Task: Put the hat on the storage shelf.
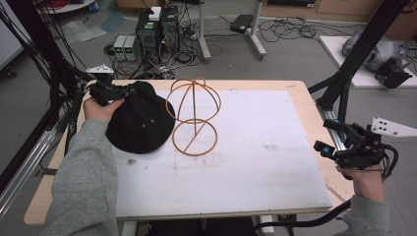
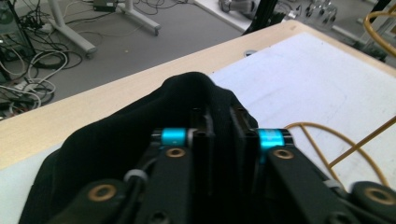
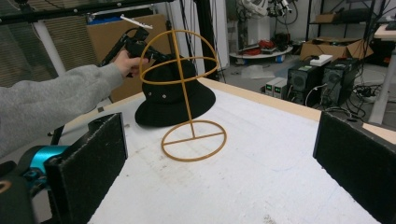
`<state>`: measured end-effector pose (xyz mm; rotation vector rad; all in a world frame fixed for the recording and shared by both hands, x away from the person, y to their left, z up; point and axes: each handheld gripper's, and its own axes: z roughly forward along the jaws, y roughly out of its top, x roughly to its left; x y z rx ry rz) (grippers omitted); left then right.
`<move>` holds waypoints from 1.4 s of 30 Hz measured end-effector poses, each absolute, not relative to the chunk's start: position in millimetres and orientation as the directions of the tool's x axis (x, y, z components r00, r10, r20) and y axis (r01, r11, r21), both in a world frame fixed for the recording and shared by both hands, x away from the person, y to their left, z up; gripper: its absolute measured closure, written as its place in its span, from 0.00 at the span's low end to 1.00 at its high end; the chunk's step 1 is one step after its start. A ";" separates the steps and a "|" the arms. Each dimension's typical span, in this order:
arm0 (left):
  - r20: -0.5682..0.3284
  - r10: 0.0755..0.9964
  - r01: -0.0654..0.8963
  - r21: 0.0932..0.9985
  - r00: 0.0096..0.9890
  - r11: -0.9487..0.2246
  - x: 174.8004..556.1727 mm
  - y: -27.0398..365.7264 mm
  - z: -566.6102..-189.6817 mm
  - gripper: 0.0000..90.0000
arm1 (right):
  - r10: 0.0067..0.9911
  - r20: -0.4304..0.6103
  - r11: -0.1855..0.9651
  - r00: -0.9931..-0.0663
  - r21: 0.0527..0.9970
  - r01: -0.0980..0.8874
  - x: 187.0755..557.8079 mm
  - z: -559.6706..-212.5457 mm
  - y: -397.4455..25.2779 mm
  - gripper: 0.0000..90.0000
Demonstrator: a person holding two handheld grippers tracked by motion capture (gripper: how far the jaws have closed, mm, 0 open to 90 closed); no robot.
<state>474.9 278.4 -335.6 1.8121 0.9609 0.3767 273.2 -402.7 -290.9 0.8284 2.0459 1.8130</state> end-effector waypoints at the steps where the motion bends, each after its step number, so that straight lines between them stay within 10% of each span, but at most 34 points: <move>1: -0.166 0.756 0.442 0.879 0.634 -0.177 474.8 278.8 -335.4 0.94 | 0.584 0.161 0.048 -0.795 0.972 0.232 273.3 -291.0 -402.5 0.02; 42: -0.135 0.713 0.301 0.947 0.688 -0.111 432.0 310.3 -224.5 0.96 | 0.565 0.151 0.068 -0.811 0.971 0.227 276.2 -289.5 -396.9 0.02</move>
